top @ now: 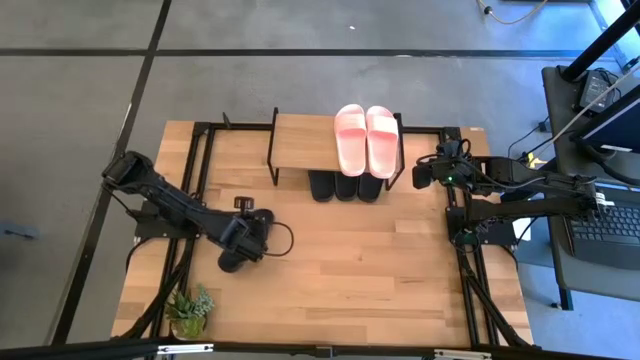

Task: Pick and place slides into the shelf
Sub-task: Put the black slide under the shelf

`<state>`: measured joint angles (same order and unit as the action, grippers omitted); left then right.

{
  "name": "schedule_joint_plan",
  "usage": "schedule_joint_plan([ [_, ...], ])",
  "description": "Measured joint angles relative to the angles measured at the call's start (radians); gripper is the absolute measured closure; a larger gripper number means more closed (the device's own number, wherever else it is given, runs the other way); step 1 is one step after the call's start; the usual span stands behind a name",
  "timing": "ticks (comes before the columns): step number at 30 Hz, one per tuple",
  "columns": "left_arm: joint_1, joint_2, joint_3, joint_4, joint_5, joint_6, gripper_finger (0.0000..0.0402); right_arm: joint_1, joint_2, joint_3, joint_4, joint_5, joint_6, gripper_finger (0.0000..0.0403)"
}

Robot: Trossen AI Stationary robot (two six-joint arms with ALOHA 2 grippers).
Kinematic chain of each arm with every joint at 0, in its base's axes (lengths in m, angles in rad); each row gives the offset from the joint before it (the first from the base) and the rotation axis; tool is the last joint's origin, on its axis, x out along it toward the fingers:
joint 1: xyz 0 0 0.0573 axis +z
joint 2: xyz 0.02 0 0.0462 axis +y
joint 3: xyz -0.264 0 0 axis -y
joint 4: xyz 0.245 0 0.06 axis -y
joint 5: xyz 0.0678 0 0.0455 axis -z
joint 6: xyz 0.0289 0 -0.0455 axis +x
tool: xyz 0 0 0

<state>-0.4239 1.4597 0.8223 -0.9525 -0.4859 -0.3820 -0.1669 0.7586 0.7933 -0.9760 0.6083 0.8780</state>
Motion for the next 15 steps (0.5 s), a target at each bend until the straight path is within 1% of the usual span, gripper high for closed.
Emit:
schedule_joint_plan([
  [4, 0.029, 0.0, 0.058, 0.022, -0.011, 0.0, 0.0395, 0.0, 0.0, 0.0, 0.0, 0.0, 0.0, 0.0224],
  [9, 0.105, 0.003, 0.106, 0.102, -0.054, 0.0, 0.0396, 0.0, 0.0, 0.0, 0.0, 0.0, 0.002, 0.0224],
  [15, 0.217, 0.069, 0.151, 0.177, -0.137, 0.005, 0.0398, 0.0, 0.0, 0.0, 0.0, 0.0, 0.003, 0.0224],
])
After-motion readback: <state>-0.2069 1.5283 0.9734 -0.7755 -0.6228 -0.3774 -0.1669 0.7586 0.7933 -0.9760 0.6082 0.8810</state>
